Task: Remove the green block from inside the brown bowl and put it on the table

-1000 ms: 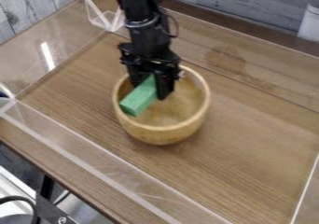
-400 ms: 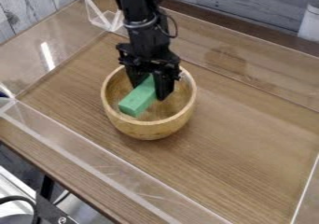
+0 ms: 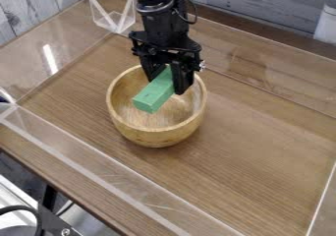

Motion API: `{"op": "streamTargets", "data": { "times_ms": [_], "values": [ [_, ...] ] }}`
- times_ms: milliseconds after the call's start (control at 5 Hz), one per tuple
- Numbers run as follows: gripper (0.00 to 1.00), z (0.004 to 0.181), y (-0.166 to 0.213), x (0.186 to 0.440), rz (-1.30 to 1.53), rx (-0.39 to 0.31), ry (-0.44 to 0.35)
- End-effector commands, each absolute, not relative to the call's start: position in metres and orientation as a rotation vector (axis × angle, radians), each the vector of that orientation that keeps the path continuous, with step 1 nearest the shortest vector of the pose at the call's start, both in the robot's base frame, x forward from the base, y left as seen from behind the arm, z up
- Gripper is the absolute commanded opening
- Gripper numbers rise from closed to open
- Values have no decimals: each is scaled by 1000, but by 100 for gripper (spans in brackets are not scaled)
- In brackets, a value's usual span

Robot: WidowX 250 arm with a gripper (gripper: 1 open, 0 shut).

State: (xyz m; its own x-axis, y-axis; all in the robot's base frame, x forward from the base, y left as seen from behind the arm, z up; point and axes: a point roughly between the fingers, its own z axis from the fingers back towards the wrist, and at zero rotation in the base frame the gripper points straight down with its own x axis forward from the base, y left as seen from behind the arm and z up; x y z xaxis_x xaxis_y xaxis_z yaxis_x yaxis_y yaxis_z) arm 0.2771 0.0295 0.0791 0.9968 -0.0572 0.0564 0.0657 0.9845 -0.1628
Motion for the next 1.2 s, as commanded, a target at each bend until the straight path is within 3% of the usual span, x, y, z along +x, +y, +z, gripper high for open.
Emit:
{"op": "streamTargets", "data": {
  "times_ms": [0, 400, 1000],
  "values": [
    [0, 106, 18, 288, -92, -155, -142],
    [0, 108, -16, 290, -151, -175, -145],
    [0, 70, -65, 285, -228, -176, -85]
  ]
}}
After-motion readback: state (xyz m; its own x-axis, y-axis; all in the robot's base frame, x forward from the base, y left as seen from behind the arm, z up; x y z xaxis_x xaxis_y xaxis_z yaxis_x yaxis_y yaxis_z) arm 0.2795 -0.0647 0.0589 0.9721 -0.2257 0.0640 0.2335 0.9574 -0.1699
